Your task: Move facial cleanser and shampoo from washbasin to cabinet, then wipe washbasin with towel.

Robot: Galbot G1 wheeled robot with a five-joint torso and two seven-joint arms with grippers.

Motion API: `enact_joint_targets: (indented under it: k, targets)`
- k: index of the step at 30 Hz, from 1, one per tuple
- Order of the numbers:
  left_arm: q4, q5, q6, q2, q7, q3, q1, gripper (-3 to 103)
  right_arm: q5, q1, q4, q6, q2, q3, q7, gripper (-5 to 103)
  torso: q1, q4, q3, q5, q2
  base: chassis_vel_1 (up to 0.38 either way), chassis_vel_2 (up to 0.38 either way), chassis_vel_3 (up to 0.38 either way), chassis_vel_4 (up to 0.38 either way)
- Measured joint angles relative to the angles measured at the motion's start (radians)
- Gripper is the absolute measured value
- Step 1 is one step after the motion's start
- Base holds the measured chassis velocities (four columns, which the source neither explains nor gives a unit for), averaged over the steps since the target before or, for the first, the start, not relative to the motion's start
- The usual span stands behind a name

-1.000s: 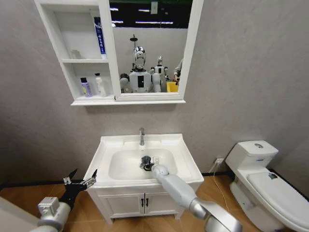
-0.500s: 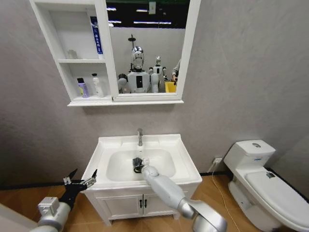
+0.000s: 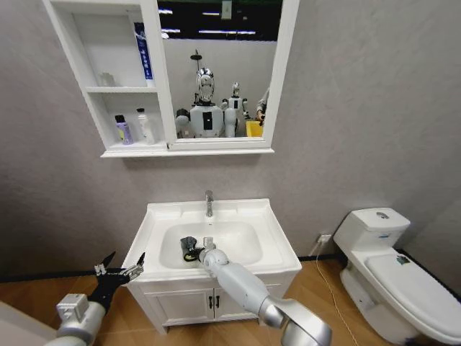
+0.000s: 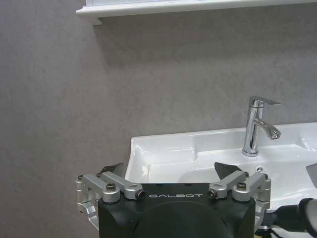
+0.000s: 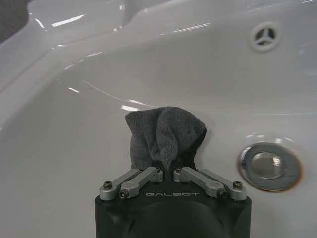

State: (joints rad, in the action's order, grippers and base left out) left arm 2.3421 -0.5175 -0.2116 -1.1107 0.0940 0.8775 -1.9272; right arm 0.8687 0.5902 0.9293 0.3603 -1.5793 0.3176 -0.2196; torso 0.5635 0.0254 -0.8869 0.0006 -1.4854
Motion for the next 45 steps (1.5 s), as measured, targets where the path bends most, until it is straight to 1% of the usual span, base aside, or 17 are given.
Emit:
enact_joint_targets:
  k: [3,4,5,6,9,12,15,18,19,22,25,26,30,34,40,43,45]
  targets:
    - [0.000,0.000,0.000,0.000,0.000,0.000,0.000,100,-0.022,0.030,0.083,0.064,0.107,-0.025,-0.106,4,0.000,0.0004,0.001,-0.0003,0.000,0.000,0.000,0.000,0.000]
    - [0.000,0.000,0.000,0.000,0.000,0.000,0.000,100,-0.022,0.030,0.083,0.064,0.107,-0.025,-0.106,4,0.000,0.0004,0.001,-0.0003,0.000,0.000,0.000,0.000,0.000]
    - [0.000,0.000,0.000,0.000,0.000,0.000,0.000,100,-0.030,0.046,0.123,0.079,0.149,-0.035,-0.138,4,0.000,0.0006,0.001,-0.0005,-0.001,0.000,0.000,0.000,0.000]
    - [0.000,0.000,0.000,0.000,0.000,0.000,0.000,100,-0.030,0.046,0.123,0.079,0.149,-0.035,-0.138,4,0.000,0.0006,0.001,-0.0005,-0.001,0.000,0.000,0.000,0.000]
    - [0.000,0.000,0.000,0.000,0.000,0.000,0.000,100,-0.030,0.088,0.216,0.106,0.231,-0.073,-0.178,4,0.000,0.0005,0.000,-0.0004,0.000,0.000,0.000,0.000,0.000]
    - [0.000,0.000,0.000,0.000,0.000,0.000,0.000,100,-0.031,0.120,0.296,0.113,0.278,-0.106,-0.193,4,0.000,0.0015,0.000,-0.0005,0.000,0.000,0.000,0.000,0.000]
    - [0.000,0.000,0.000,0.000,0.000,0.000,0.000,100,-0.038,0.135,0.349,0.116,0.301,-0.126,-0.202,4,0.000,0.0019,-0.001,-0.0002,0.000,0.000,0.000,0.000,0.000]
    - [0.000,0.000,0.000,0.000,0.000,0.000,0.000,100,-0.076,0.181,0.483,0.114,0.384,-0.192,-0.216,4,0.000,0.0012,0.000,-0.0005,0.000,0.000,0.000,0.000,0.000]
    - [0.000,0.000,0.000,0.000,0.000,0.000,0.000,100,-0.076,0.181,0.483,0.114,0.384,-0.192,-0.216,4,0.000,0.0012,0.000,-0.0005,0.000,0.000,0.000,0.000,0.000]
    - [0.000,0.000,0.000,0.000,0.000,0.000,0.000,100,-0.143,0.222,0.562,0.087,0.485,-0.247,-0.201,4,0.000,0.0012,0.000,-0.0006,0.000,0.000,0.000,0.000,0.000]
    - [0.000,0.000,0.000,0.000,0.000,0.000,0.000,100,-0.171,0.241,0.592,0.071,0.525,-0.277,-0.185,4,0.000,0.0008,0.000,-0.0001,0.000,0.000,0.000,0.000,0.000]
    - [0.000,0.000,0.000,0.000,0.000,0.000,0.000,100,-0.185,0.259,0.614,0.056,0.563,-0.312,-0.174,4,0.000,0.0012,0.000,-0.0006,0.000,0.000,0.000,0.000,0.000]
    - [0.000,0.000,0.000,0.000,0.000,0.000,0.000,100,-0.213,0.286,0.635,0.024,0.606,-0.361,-0.133,4,0.000,0.0014,0.000,-0.0004,0.000,0.000,0.000,0.000,0.000]
    - [0.000,0.000,0.000,0.000,0.000,0.000,0.000,100,-0.227,0.298,0.630,-0.003,0.619,-0.387,-0.097,4,0.000,0.0011,0.000,-0.0004,0.000,0.000,0.000,0.000,0.000]
    - [0.000,0.000,0.000,0.000,0.000,0.000,0.000,100,-0.240,0.274,0.581,-0.026,0.615,-0.387,-0.069,4,0.000,0.0010,0.000,-0.0005,0.000,0.000,0.000,0.000,0.000]
    - [0.000,0.000,0.000,0.000,0.000,0.000,0.000,100,-0.258,0.241,0.521,-0.058,0.606,-0.380,-0.039,4,0.000,0.0009,0.000,-0.0005,0.000,0.000,0.000,0.000,0.000]
    - [0.000,0.000,0.000,0.000,0.000,0.000,0.000,100,-0.278,0.205,0.468,-0.107,0.599,-0.367,0.000,4,0.000,0.0010,0.000,-0.0008,0.000,0.000,0.000,0.000,0.000]
